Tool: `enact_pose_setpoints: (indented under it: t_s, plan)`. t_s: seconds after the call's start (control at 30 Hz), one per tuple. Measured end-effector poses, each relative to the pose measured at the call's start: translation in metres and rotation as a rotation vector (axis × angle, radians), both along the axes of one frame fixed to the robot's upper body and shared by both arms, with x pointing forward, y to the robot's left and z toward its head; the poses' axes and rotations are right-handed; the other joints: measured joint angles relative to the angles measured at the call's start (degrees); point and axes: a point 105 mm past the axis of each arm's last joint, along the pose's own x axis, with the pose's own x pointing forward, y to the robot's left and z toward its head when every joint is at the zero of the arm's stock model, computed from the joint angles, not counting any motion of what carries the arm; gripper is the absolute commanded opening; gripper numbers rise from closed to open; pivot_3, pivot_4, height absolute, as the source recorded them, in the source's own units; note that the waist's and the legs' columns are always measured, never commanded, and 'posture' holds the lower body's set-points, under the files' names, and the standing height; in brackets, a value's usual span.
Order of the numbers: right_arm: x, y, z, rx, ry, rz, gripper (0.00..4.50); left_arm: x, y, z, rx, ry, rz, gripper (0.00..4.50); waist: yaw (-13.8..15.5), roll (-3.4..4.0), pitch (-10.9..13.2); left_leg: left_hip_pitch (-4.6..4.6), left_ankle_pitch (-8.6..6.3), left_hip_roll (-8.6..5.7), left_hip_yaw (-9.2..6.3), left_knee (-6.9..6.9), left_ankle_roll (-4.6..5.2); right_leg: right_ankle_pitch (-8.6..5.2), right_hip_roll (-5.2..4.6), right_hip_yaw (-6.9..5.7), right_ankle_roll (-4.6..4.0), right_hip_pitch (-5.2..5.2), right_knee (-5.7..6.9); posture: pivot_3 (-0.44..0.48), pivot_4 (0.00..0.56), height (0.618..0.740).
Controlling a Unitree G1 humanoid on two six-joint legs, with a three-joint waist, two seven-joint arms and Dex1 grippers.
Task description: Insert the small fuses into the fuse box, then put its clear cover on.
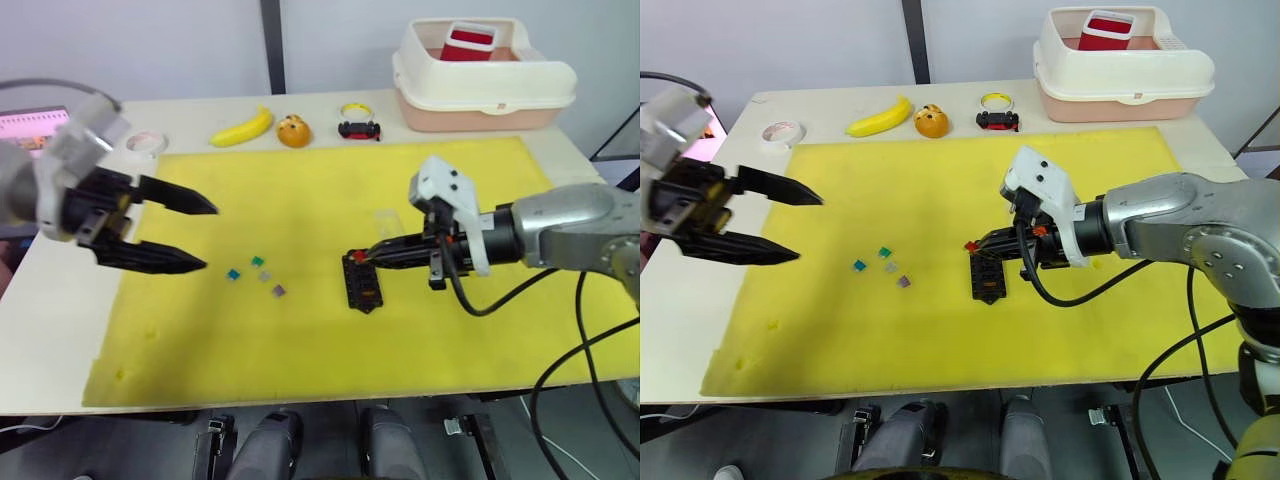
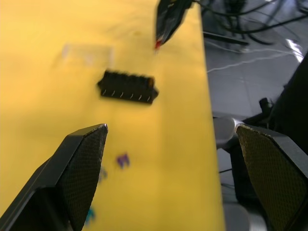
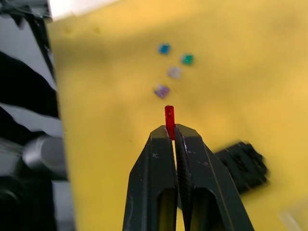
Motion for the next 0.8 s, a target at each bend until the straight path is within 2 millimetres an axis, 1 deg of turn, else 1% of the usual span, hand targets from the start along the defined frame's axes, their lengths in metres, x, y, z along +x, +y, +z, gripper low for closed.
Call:
enact_pose_setpoints:
  t_s: [0.03,0.1,0.23,0.37,0.43,0.5,0.6,0.8]
  plan:
    - [0.001,-0.003,-0.004,-0.042,-0.018,0.0,0.0,0.002,-0.008,-0.005,-0.007,-0.019,-0.033,4.48,-0.1,0.0,0.0,-0.02,0.0,0.01,0.07,0.0,0.0,0.0,-0.01,0.0,0.0,-0.05,0.01,0.0,0.15,0.74]
    - [0.003,-0.004,-0.008,-0.084,-0.039,0.01,0.0,0.004,-0.019,-0.011,-0.026,-0.043,-0.066,4.48,-0.3,-0.02,0.0,-0.02,0.0,0.05,0.13,0.0,0.0,0.01,0.0,0.02,0.0,-0.08,0.04,0.0,0.15,0.74]
    - [0.006,-0.006,-0.017,-0.146,-0.061,0.024,0.0,0.008,-0.031,-0.014,-0.047,-0.118,-0.089,4.48,0.0,-0.02,0.0,-0.03,0.0,0.08,0.15,0.01,-0.01,0.01,0.0,0.03,0.0,-0.1,0.03,0.0,0.15,0.74]
    - [0.008,-0.005,-0.026,-0.206,-0.063,0.051,0.0,0.01,-0.046,-0.036,-0.018,-0.137,-0.09,4.48,0.2,-0.02,0.0,-0.04,0.0,0.06,0.16,0.05,-0.01,0.02,-0.02,0.04,-0.01,-0.07,0.02,0.0,0.15,0.74]
    - [0.007,-0.001,-0.026,-0.197,-0.054,0.067,0.0,0.01,-0.054,-0.045,-0.019,-0.122,-0.079,4.48,0.2,-0.02,0.0,-0.03,0.0,0.06,0.15,0.06,-0.01,0.02,-0.01,0.04,-0.01,-0.06,0.02,0.0,0.15,0.74]
    - [0.007,0.004,-0.025,-0.188,-0.041,0.08,0.0,0.006,-0.067,-0.048,-0.046,-0.098,-0.065,4.48,0.2,-0.03,0.0,-0.04,0.0,0.06,0.13,0.07,-0.01,0.02,-0.01,0.04,-0.01,-0.06,0.02,0.0,0.15,0.74]
    - [0.011,0.004,-0.023,-0.186,-0.032,0.062,0.0,0.001,-0.078,-0.058,-0.026,-0.094,-0.055,4.48,0.2,-0.03,0.0,-0.03,0.0,0.06,0.13,0.06,-0.01,0.02,-0.01,0.04,-0.02,-0.06,0.02,0.0,0.15,0.74]
    - [0.02,0.004,-0.019,-0.219,-0.064,0.04,0.0,0.003,-0.086,-0.089,0.046,-0.063,-0.014,4.48,0.2,-0.03,0.0,-0.03,0.01,0.06,0.14,0.08,-0.02,0.05,0.0,0.04,-0.06,-0.06,0.02,0.0,0.15,0.74]
